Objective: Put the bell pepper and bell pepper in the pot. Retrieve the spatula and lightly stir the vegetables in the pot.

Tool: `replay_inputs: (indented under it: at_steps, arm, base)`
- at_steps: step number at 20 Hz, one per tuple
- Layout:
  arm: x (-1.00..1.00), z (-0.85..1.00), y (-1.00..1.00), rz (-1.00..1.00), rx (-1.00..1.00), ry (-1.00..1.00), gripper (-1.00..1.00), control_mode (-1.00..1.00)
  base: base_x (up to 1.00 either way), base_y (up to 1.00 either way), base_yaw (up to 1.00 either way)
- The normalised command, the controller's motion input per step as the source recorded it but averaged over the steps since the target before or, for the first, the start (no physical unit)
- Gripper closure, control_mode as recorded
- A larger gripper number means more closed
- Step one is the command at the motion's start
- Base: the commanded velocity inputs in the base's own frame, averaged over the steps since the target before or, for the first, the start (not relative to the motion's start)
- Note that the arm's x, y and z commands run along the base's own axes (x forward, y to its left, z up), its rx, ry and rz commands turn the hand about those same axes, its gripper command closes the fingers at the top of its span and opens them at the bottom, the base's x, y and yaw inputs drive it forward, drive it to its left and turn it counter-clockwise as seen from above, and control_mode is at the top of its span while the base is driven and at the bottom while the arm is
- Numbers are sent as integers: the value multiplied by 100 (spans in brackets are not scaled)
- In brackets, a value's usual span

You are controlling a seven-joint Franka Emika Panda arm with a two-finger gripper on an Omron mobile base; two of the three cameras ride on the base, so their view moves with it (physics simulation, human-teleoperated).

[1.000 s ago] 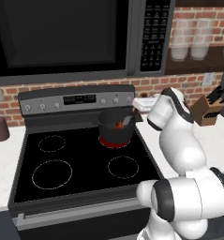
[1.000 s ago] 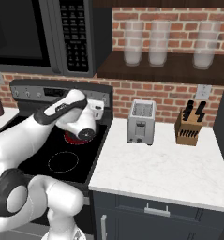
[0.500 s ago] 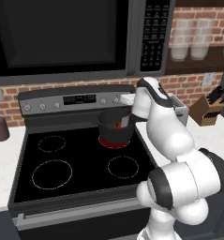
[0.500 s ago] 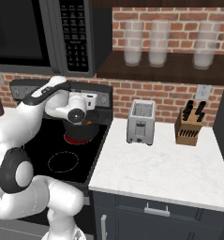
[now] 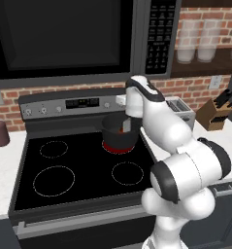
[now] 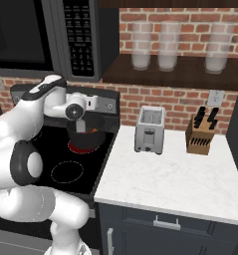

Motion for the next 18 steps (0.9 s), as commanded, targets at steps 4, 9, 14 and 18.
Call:
replay_inputs:
  at_steps: [4,9,14,18]
  arm:
    - [14,-53,3,1,0,-3,100,-100]
    - [-7,-46,-4,1,0,-11,100,-100]
    - [-42,-18,-19,0,0,-17,100,-100]
    - [-44,4,-14,0,0,-2,100,-100]
  base:
    - [0,0,0]
    - [0,0,0]
    - [0,0,0]
    - [0,0,0]
